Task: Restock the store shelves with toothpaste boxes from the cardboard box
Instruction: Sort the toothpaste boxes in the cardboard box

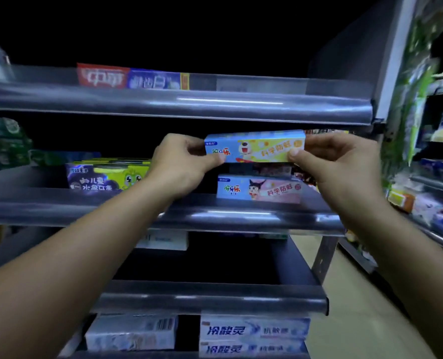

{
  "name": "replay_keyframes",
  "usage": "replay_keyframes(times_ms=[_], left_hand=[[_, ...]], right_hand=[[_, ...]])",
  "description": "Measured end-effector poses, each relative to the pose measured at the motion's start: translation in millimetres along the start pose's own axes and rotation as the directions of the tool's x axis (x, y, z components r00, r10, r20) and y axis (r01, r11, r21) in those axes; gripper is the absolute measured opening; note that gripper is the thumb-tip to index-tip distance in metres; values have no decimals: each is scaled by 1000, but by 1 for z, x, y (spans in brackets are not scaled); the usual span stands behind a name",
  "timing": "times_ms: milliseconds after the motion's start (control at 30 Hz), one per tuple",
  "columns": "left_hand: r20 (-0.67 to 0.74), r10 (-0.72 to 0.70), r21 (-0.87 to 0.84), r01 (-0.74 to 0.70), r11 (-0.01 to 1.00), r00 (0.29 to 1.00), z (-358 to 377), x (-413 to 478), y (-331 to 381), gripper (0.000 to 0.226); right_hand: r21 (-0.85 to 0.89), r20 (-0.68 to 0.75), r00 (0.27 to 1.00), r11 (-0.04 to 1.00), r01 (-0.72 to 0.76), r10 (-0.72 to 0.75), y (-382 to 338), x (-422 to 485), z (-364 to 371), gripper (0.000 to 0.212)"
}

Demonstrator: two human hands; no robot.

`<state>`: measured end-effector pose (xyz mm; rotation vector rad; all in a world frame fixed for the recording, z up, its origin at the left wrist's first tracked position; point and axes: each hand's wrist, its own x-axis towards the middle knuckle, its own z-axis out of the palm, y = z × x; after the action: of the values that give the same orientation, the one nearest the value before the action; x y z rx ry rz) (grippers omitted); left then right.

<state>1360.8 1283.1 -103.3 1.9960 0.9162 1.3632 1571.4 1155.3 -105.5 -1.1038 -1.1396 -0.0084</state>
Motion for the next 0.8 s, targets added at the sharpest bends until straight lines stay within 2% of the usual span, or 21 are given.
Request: replay_keyframes(times_ms=[100,167,300,400,600,800], left_hand=[[58,-62,201,49,978,996,9,9,-3,33],[82,-99,203,81,976,992,13,10,-8,32],[30,-133,95,129,987,991,18,12,-14,32],[-6,-143,114,142,983,990,23,15,-12,34],[-45,-138,342,145,928,989,35,32,-3,35],[-22,-205,468,191,863,979,49,47,-1,50]], right_hand=[[-309,16,998,950,-47,55,13,12,-3,13],[-465,27,989,877,-118,148,24,12,-6,20],[-464,4,981,869,-172,196,33,9,-13,22],[-508,-34,973,835,-213,227,33,16,-13,27],[-553,-38,940,777,-303,339,34,41,-1,33],[-730,-17,918,622,-283,397,40,62,14,47]])
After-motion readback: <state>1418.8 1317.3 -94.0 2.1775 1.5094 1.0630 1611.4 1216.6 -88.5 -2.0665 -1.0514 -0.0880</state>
